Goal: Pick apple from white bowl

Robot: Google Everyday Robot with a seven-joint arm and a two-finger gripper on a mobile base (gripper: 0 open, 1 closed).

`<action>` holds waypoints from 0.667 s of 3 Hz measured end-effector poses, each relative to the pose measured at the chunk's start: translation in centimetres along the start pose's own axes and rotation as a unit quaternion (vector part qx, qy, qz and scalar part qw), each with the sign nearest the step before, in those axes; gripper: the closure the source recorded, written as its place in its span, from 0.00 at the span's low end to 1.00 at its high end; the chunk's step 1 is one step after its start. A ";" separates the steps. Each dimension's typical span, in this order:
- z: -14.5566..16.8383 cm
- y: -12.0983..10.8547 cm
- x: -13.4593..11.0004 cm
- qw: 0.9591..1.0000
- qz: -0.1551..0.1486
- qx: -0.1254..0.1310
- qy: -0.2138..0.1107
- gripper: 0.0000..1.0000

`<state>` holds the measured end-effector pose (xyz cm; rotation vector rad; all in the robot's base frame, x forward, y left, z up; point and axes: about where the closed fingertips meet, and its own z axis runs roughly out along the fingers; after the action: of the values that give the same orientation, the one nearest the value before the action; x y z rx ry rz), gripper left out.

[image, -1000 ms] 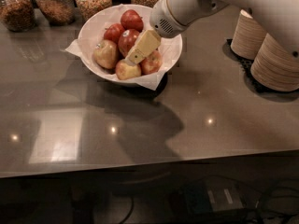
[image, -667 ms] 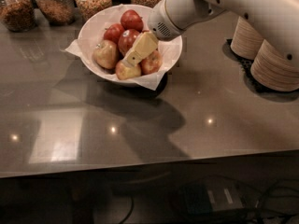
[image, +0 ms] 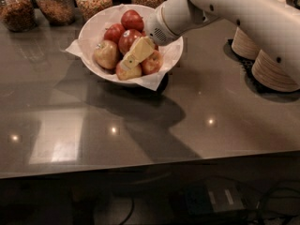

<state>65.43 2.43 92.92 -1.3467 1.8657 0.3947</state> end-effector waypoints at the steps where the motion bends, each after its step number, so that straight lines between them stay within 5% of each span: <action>1: 0.7 -0.4 0.1 1.000 0.000 0.003 0.001 0.10; 2: 1.2 -0.8 -0.2 1.000 -0.003 0.008 0.002 0.12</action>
Offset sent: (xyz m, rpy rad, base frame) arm 0.0199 0.0065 -0.0040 -0.0154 -0.0246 -0.0201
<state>66.66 3.04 92.38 -1.3438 1.8650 0.3740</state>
